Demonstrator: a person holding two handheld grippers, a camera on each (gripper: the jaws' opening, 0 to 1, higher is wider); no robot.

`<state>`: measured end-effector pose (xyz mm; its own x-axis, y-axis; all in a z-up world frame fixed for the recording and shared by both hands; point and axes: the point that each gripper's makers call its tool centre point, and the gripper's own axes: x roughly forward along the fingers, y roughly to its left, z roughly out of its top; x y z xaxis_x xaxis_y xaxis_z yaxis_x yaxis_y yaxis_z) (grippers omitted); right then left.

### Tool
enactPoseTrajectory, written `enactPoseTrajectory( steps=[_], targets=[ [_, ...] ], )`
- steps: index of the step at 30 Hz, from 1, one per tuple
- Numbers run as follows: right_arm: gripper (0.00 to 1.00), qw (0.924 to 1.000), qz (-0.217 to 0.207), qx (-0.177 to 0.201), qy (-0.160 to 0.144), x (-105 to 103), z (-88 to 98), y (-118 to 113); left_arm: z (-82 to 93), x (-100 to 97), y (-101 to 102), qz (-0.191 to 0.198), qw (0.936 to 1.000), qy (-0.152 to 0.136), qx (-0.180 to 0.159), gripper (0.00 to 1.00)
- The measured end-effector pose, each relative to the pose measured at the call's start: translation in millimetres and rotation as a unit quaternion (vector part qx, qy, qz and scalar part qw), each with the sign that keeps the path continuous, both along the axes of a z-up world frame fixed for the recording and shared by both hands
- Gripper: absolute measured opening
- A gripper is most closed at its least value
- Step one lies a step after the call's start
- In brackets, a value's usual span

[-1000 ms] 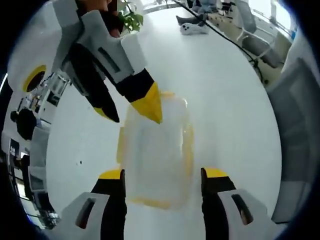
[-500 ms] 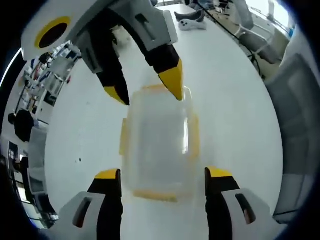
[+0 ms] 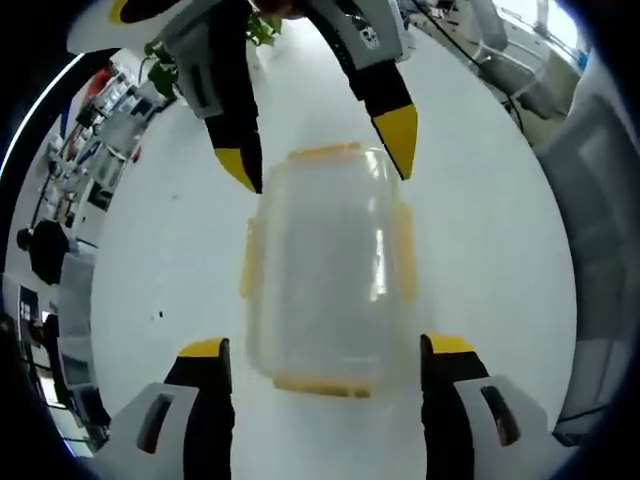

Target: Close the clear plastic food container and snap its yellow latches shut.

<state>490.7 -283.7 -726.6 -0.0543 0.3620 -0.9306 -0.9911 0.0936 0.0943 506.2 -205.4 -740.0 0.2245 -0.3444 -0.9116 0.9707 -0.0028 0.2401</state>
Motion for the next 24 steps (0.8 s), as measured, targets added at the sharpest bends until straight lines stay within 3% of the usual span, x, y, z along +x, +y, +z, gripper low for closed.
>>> enactPoseTrajectory(
  steps=[5,9,16,24],
  targets=[
    [0.71,0.9998,0.009,-0.001,-0.019,3,-5.5,-1,-6.5,-2.3,1,-0.006,0.9999,0.007,0.010,0.82],
    [0.85,0.9991,0.019,-0.004,-0.037,7,-12.8,-2,-10.7,-2.2,0,-0.008,0.9998,0.009,0.012,0.86],
    [0.88,0.9988,0.016,-0.010,-0.044,9,-25.4,-5,-15.3,1.1,-2,-0.009,0.9999,0.005,0.014,0.90],
    [0.87,0.9987,0.010,-0.012,-0.049,11,-36.7,-7,-24.5,0.3,-1,-0.014,0.9996,0.014,0.020,0.88]
  ],
)
